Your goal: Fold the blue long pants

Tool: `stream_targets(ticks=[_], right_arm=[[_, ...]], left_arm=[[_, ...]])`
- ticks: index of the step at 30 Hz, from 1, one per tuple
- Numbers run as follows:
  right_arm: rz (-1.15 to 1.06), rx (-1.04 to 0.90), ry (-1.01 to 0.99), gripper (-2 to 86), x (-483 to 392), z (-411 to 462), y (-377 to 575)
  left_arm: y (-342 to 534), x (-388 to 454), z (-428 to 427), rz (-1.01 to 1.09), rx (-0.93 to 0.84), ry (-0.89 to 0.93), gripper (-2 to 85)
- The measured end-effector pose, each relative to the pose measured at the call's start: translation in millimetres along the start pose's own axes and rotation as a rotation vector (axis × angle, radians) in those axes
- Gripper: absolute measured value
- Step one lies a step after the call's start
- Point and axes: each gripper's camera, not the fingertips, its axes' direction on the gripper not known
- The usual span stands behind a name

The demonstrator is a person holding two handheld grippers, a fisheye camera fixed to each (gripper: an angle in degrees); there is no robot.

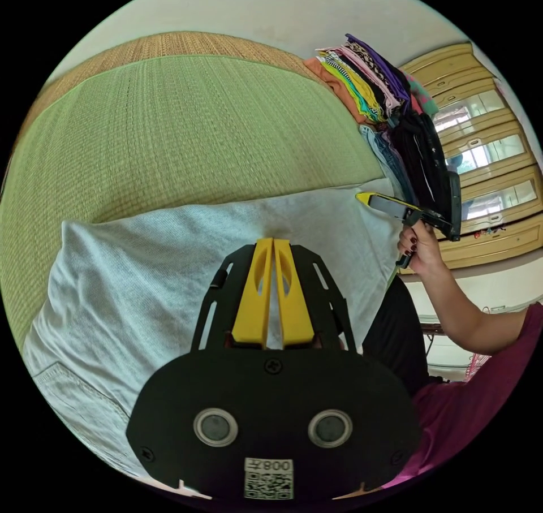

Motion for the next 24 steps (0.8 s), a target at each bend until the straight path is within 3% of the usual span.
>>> stream_targets(ticks=[9, 16, 24], right_arm=[[0.086, -0.021, -0.055, 0.0, 53, 21, 25], [0.144, 0.019, -0.151, 0.0, 96, 29, 60], [0.234, 0.17, -0.152, 0.0, 156, -3, 131]], left_arm=[[-11, 17, 92, -0.015, -0.018, -0.02, 0.1], [-43, 69, 165, 0.094, 0.0, -0.004, 0.0], [-68, 87, 254, 0.067, -0.062, -0.027, 0.0]])
